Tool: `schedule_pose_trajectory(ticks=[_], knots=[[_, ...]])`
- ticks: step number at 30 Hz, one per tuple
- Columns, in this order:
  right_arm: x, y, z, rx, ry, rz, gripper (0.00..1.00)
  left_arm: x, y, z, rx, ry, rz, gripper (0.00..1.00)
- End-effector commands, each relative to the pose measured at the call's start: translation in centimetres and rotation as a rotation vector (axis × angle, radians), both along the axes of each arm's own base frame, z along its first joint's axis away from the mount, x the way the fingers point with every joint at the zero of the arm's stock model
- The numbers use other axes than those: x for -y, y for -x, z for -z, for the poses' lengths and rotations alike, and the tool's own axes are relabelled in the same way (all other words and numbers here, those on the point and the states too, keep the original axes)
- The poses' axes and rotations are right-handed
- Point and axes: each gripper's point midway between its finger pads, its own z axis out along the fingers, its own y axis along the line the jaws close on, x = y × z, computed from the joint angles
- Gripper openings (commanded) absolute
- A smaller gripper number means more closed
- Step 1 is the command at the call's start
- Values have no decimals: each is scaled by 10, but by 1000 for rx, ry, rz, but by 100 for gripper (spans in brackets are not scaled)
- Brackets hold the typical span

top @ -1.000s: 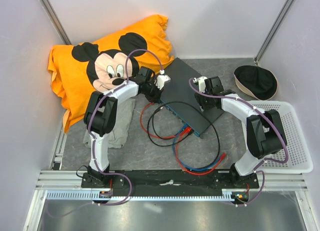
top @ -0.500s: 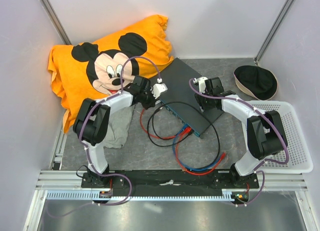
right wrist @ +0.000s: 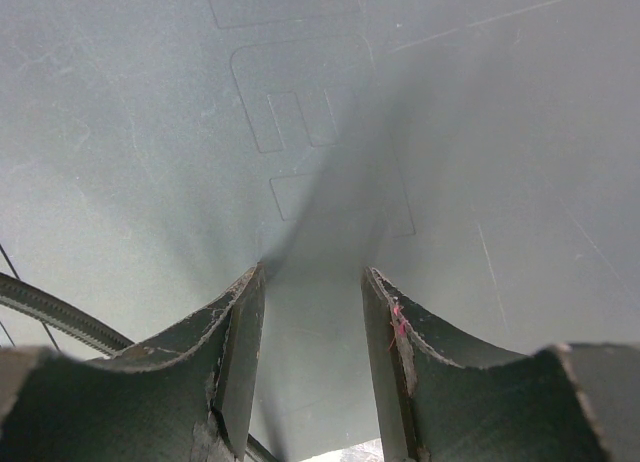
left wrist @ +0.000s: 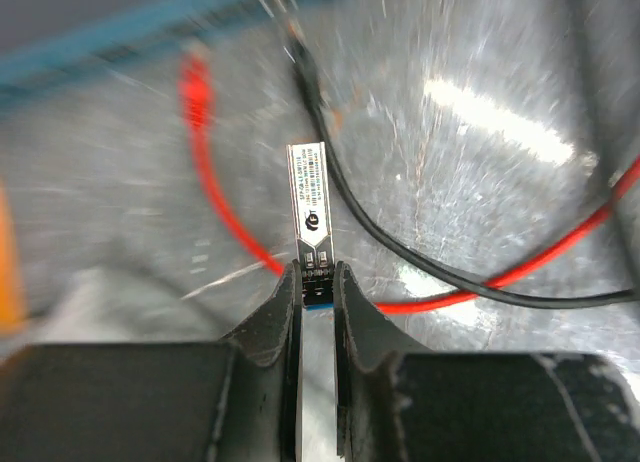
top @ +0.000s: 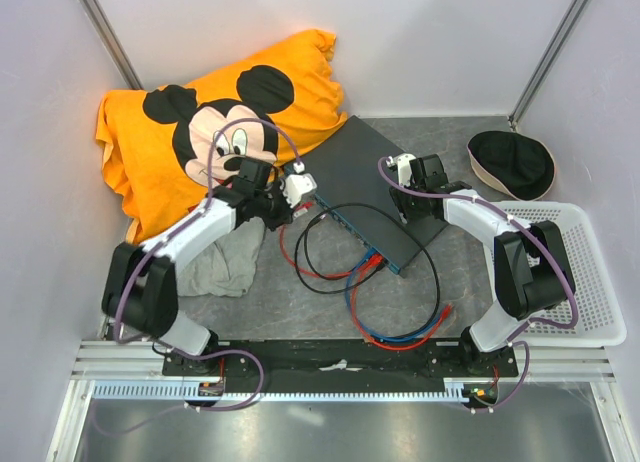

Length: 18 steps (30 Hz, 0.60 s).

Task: Pull the plug from the switch port
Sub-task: Place the plug at the corner of the board.

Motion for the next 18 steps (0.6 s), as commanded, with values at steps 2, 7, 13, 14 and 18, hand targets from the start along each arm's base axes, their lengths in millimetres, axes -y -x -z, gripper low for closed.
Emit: schedule_pose_trajectory(ticks=[2,7,13,14,18], knots=[[9,25,18,-90,40,-11,52,-27,10,-72,117,92,-125,2],[6,23,20,-102,30,-5,52,-99,26,-87,150,9,-362,2],[3,15,22,-114,30,-2,52,-215,66,-77,134,-107,-665,2],[3,14,24,-117,34,-3,52,-240,75,-72,123,-116,-749,2],[2,6,22,-109,38,-3,52,-279,100,-48,72,-147,-838,2]])
